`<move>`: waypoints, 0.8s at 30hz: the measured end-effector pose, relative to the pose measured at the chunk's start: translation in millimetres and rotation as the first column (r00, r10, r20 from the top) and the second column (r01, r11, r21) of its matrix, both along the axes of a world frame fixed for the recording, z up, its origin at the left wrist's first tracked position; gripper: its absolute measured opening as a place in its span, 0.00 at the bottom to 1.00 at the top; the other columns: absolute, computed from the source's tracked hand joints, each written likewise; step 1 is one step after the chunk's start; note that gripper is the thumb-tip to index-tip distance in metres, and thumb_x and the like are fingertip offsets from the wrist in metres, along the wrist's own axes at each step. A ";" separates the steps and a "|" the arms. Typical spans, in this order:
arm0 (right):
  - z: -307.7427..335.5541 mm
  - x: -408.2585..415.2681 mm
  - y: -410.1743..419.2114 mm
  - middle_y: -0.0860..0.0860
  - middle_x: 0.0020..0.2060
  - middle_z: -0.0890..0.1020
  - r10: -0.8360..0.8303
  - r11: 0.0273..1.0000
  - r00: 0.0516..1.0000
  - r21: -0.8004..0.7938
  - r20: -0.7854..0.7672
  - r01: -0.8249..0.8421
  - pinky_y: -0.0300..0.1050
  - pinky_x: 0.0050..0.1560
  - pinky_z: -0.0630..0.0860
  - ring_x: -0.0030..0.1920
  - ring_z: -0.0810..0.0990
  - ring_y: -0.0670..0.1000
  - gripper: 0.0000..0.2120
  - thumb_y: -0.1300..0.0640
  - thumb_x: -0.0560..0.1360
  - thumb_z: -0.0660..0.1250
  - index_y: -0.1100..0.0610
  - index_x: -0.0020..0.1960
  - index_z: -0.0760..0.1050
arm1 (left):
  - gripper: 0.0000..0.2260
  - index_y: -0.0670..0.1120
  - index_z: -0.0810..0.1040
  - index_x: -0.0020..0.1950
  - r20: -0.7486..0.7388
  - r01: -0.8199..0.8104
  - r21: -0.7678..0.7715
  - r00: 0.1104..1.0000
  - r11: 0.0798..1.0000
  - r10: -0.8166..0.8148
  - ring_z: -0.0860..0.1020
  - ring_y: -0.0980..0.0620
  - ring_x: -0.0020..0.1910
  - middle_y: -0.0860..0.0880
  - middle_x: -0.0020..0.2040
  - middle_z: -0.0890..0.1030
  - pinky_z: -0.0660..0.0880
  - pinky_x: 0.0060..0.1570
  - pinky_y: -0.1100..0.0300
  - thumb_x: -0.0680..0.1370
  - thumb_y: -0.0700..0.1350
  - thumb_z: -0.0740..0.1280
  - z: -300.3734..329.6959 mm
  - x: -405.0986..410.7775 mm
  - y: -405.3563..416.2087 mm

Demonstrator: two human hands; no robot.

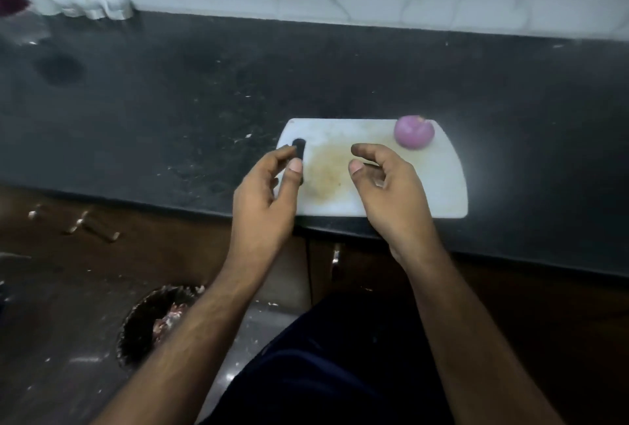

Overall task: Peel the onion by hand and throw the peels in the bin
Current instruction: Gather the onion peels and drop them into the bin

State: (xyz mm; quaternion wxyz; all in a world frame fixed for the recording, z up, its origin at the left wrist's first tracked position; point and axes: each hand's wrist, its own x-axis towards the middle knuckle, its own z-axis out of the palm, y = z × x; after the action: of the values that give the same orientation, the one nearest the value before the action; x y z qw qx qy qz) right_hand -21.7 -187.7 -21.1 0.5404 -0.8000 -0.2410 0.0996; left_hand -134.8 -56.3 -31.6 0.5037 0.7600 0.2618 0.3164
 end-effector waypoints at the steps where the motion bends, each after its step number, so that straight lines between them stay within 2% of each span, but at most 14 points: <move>1: 1.5 13.2 -0.6 0.43 0.63 0.80 -0.006 1.000 1.000 -0.006 -0.012 0.006 0.30 0.58 0.72 0.60 0.79 0.40 0.14 0.52 0.83 0.65 0.49 0.67 0.77 | 0.19 0.49 0.81 0.70 -0.017 0.007 -0.018 1.000 1.000 -0.008 0.83 0.55 0.60 0.53 0.60 0.86 0.80 0.62 0.53 0.83 0.56 0.64 -0.6 12.9 3.5; 3: 4.1 38.6 -5.4 0.43 0.62 0.80 -0.038 0.999 0.999 -0.029 0.005 0.038 0.29 0.56 0.74 0.60 0.79 0.40 0.12 0.54 0.83 0.65 0.50 0.66 0.79 | 0.18 0.51 0.81 0.70 -0.062 0.013 -0.043 0.998 0.999 -0.016 0.82 0.58 0.63 0.56 0.64 0.84 0.79 0.64 0.53 0.83 0.56 0.65 0.7 39.4 6.4; 7: 16.7 83.8 -16.2 0.47 0.63 0.79 -0.158 0.985 0.978 -0.044 0.134 0.165 0.36 0.58 0.77 0.60 0.80 0.45 0.10 0.59 0.81 0.68 0.56 0.62 0.82 | 0.14 0.53 0.81 0.70 -0.139 0.053 -0.109 0.988 0.993 -0.068 0.77 0.64 0.68 0.58 0.67 0.82 0.73 0.66 0.68 0.86 0.51 0.66 11.3 81.1 1.3; 9: 23.5 103.0 -19.4 0.49 0.66 0.77 -0.171 0.970 0.964 -0.138 0.205 0.202 0.33 0.61 0.72 0.64 0.77 0.48 0.13 0.60 0.80 0.69 0.57 0.64 0.81 | 0.14 0.53 0.81 0.70 -0.190 0.067 -0.114 0.978 0.991 -0.088 0.78 0.62 0.67 0.57 0.67 0.82 0.72 0.63 0.73 0.86 0.51 0.66 15.5 95.1 -2.8; 10: 25.6 111.8 -19.7 0.50 0.67 0.76 -0.143 0.957 0.962 -0.214 0.232 0.194 0.30 0.61 0.67 0.66 0.74 0.49 0.16 0.60 0.79 0.71 0.56 0.66 0.79 | 0.14 0.53 0.80 0.71 -0.218 0.076 -0.116 0.971 0.990 -0.100 0.78 0.60 0.66 0.56 0.67 0.82 0.72 0.62 0.73 0.85 0.52 0.66 18.4 101.5 -3.7; 12: 23.6 122.4 -17.7 0.51 0.70 0.73 -0.045 0.926 0.975 -0.356 0.218 0.123 0.32 0.63 0.65 0.68 0.70 0.50 0.22 0.58 0.76 0.74 0.55 0.69 0.77 | 0.17 0.52 0.80 0.71 -0.253 0.098 -0.123 0.959 0.988 -0.127 0.79 0.57 0.66 0.56 0.68 0.82 0.74 0.66 0.66 0.84 0.56 0.65 24.4 110.6 -4.2; 14: 19.0 127.0 -14.5 0.50 0.71 0.70 0.022 0.896 0.992 -0.442 0.123 0.035 0.44 0.69 0.69 0.70 0.69 0.51 0.29 0.56 0.73 0.78 0.52 0.72 0.74 | 0.17 0.51 0.80 0.71 -0.274 0.109 -0.126 0.952 0.986 -0.140 0.78 0.58 0.67 0.55 0.68 0.82 0.75 0.69 0.60 0.84 0.55 0.65 29.8 115.9 -4.1; 16: 16.8 126.8 -10.5 0.49 0.68 0.72 0.086 0.886 0.994 -0.462 0.074 -0.042 0.52 0.69 0.73 0.68 0.71 0.53 0.30 0.58 0.73 0.78 0.52 0.73 0.73 | 0.15 0.50 0.79 0.72 -0.307 0.102 -0.114 0.942 0.988 -0.133 0.75 0.63 0.67 0.56 0.69 0.81 0.72 0.68 0.66 0.85 0.51 0.66 37.6 117.3 -4.2; 19: 25.3 119.2 -5.1 0.47 0.63 0.76 0.165 0.880 0.983 -0.463 0.080 -0.110 0.53 0.64 0.76 0.63 0.75 0.52 0.27 0.57 0.73 0.77 0.51 0.70 0.74 | 0.16 0.50 0.79 0.72 -0.334 0.081 -0.090 0.936 0.993 -0.107 0.73 0.67 0.65 0.56 0.69 0.81 0.67 0.62 0.79 0.85 0.49 0.67 47.6 114.3 -6.0; 22: 30.5 106.2 -1.6 0.47 0.62 0.79 0.272 0.842 0.962 -0.485 0.001 -0.238 0.49 0.63 0.75 0.62 0.77 0.51 0.29 0.49 0.72 0.77 0.50 0.71 0.73 | 0.16 0.49 0.79 0.72 -0.354 0.066 -0.074 0.931 0.995 -0.088 0.75 0.61 0.69 0.56 0.70 0.80 0.66 0.63 0.79 0.85 0.48 0.67 48.8 107.5 -6.1; 24: 27.8 95.4 -1.3 0.47 0.63 0.78 0.366 0.777 0.930 -0.558 0.024 -0.291 0.48 0.65 0.73 0.63 0.75 0.52 0.30 0.47 0.72 0.76 0.50 0.72 0.72 | 0.16 0.49 0.78 0.73 -0.367 0.062 -0.074 0.926 0.995 -0.085 0.75 0.59 0.70 0.56 0.70 0.80 0.65 0.64 0.79 0.85 0.47 0.67 49.5 104.4 -6.3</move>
State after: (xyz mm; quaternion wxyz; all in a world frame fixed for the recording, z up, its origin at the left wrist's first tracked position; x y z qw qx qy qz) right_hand 73.6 -189.0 6.8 0.2470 -0.8705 -0.3736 0.2039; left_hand -30.4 -62.5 17.9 0.4797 0.7996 0.3329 0.1403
